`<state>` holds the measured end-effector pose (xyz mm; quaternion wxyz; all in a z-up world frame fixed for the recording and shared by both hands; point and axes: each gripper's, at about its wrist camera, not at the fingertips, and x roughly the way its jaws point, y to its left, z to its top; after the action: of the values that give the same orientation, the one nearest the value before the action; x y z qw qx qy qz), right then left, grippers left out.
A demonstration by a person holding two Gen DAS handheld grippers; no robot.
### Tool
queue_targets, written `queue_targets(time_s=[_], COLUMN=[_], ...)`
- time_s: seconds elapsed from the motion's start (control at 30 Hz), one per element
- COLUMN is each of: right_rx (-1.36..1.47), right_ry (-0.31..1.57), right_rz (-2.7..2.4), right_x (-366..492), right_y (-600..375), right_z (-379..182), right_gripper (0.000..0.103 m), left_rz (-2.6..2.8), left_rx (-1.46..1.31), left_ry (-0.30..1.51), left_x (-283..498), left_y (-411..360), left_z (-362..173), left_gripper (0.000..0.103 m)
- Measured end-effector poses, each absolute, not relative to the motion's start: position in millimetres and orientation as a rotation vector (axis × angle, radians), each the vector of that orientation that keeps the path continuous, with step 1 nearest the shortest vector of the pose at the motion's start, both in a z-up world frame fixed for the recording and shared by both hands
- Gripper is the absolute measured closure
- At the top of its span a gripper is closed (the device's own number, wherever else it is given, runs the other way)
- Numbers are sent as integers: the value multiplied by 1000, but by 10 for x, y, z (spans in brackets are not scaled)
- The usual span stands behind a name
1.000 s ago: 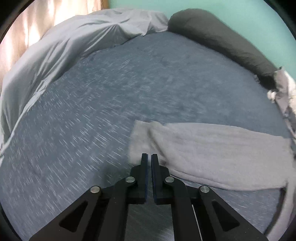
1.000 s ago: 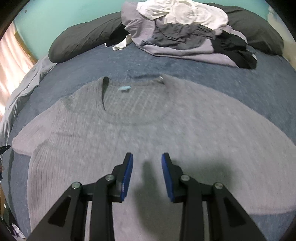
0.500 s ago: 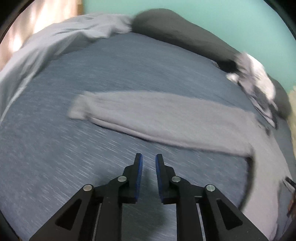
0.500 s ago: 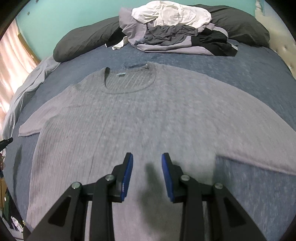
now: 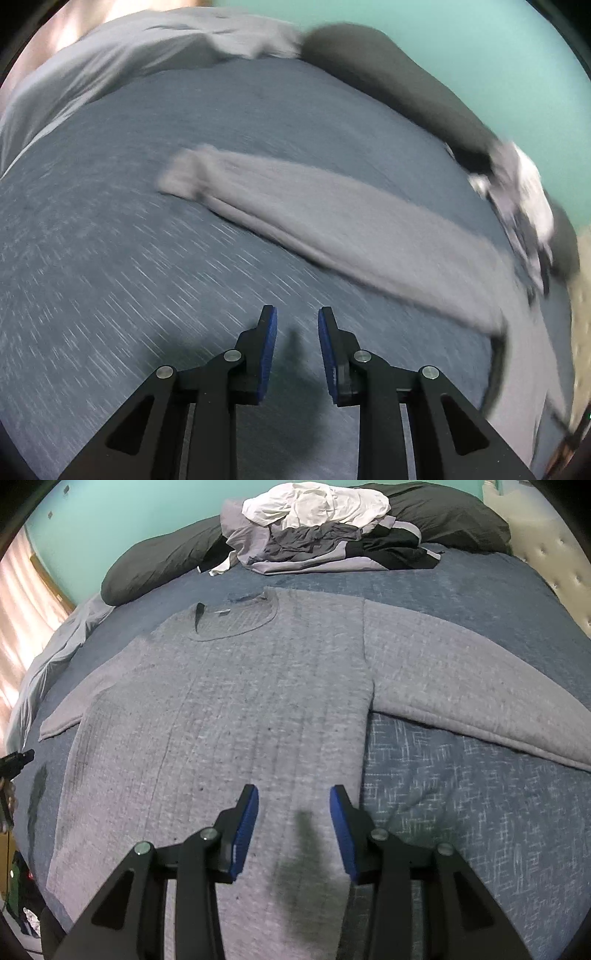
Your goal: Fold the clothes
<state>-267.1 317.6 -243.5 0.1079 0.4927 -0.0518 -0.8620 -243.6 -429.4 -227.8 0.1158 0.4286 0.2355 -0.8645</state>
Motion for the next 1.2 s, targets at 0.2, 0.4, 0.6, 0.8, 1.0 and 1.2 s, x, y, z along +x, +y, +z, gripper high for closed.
queue_targets(time_s=[0.2, 0.4, 0.6, 0.8, 1.0, 1.2], right_rx=[1457, 1462, 1449, 1425, 1423, 1421], right_ry=[-113, -57, 5, 37, 49, 29], right_rz=[-2530, -2494, -2462, -2440, -2431, -2432], right_x=[-2734, -2850, -2947, -3007, -3034, -3025], right_y=[2988, 2695, 2451, 2287, 2231, 2235], right_z=[-2477, -2542, -2564, -2548, -2551, -2542], right_gripper=[62, 62, 62, 62, 62, 62], left_rz=[-2431, -2362, -2371, -2405, -2438, -2414], left_rx=[1146, 1104, 1091, 1112, 1087, 1042], left_ry=[737, 786, 847, 785, 712, 628], left_x=[-2678, -2877, -2975, -3106, -3035, -2785], left_y=[-5020, -5543, -5718, -5664, -5651, -5755], left_z=[-2430, -2570, -2685, -2714, -2590, -2409], left_gripper=[77, 77, 77, 98, 100, 101])
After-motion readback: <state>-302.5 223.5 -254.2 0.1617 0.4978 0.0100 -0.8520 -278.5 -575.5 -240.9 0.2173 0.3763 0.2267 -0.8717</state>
